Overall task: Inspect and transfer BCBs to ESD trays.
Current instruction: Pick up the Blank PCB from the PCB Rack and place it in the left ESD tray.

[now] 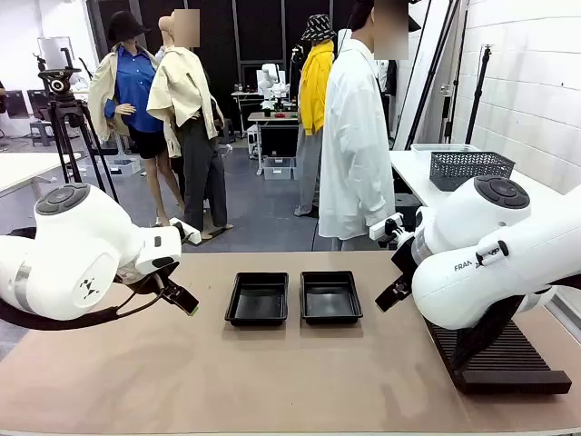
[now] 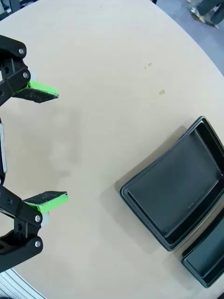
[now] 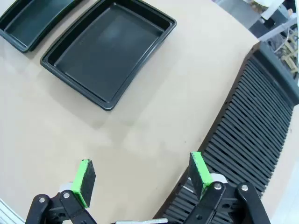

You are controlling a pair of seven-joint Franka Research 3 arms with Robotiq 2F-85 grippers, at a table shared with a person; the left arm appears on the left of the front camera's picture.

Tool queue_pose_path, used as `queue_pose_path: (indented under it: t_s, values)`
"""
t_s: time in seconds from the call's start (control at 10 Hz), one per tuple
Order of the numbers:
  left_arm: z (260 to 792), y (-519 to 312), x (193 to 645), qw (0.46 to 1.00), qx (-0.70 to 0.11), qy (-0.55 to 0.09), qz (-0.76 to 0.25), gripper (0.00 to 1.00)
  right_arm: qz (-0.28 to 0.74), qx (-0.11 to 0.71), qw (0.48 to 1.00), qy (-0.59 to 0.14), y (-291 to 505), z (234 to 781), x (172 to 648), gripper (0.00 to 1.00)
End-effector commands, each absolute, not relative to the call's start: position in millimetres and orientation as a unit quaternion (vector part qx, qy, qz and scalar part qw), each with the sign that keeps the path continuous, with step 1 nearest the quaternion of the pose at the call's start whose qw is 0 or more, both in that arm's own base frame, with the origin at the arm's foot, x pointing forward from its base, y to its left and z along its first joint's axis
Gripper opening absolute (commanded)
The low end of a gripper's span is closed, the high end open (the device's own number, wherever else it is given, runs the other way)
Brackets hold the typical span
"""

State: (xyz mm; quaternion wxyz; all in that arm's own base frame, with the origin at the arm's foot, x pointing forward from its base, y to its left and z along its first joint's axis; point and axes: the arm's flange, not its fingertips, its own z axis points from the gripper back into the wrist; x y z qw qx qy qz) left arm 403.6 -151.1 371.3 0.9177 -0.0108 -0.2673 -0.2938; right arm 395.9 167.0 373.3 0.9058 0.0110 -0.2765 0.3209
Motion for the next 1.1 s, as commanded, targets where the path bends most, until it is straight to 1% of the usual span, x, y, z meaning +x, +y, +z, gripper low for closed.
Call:
queue_pose_path:
  t_s: [0.0, 1.0]
  values:
    - [371.3, -151.1, 403.5, 0.918, -0.011, -0.267, -0.294, 1.0, 0.321, 0.011, 0.906, -0.277, 167.0, 373.3, 395.9, 1.0]
    - [371.3, -151.1, 403.5, 0.918, -0.011, -0.267, -0.294, 1.0, 0.321, 0.011, 0.906, -0.277, 167.0, 373.3, 395.9, 1.0]
